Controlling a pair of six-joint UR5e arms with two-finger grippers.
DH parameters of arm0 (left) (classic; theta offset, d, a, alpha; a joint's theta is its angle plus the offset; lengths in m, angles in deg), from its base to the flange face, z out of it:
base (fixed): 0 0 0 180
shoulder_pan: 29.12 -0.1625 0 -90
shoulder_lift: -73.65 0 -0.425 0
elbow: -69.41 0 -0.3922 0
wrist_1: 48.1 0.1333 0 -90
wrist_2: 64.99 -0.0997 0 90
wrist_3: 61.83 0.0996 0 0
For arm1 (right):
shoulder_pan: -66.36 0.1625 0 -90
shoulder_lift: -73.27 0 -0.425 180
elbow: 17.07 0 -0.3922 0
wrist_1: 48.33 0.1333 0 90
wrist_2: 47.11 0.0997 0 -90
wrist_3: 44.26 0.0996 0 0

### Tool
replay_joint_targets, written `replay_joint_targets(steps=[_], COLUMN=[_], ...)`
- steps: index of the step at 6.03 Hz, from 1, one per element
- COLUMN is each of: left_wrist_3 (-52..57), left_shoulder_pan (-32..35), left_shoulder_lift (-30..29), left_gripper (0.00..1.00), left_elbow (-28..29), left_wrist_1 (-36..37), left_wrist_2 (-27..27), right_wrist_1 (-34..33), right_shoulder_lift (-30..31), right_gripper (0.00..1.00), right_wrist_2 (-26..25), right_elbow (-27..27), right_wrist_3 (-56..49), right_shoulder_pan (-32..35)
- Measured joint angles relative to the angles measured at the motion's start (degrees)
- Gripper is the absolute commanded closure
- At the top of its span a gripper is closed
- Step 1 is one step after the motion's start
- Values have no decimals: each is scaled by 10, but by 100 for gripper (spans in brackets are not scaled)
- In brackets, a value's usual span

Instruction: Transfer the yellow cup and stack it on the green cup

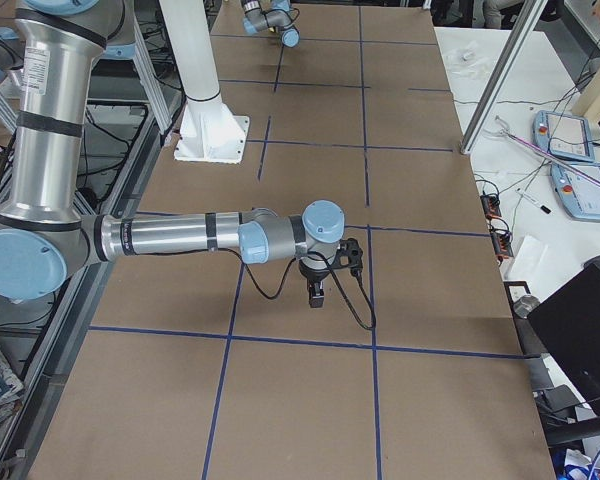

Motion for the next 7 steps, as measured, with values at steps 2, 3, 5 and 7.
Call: replay_joint_targets(steps=[2,3,5,7], left_wrist_3=[1,3,29,116], left_shoulder_pan=[1,2,9,65], left_shoulder_lift=[-4,-8,-15,-62], left_gripper=[91,93,93,93], left_elbow=[-18,-23,-27,-48], left_wrist_1=[41,53,60,40], left_wrist_2=[-77,-144,-283,-396], right_wrist_1=[7,21,35,36], right_shoulder_lift=[0,0,0,-1], right_gripper=[0,0,0,0], right_wrist_2=[2,3,20,27], right_elbow=[0,0,-2,-8], right_wrist_3=[0,-1,0,0], right_shoulder_pan=[0,0,0,-1])
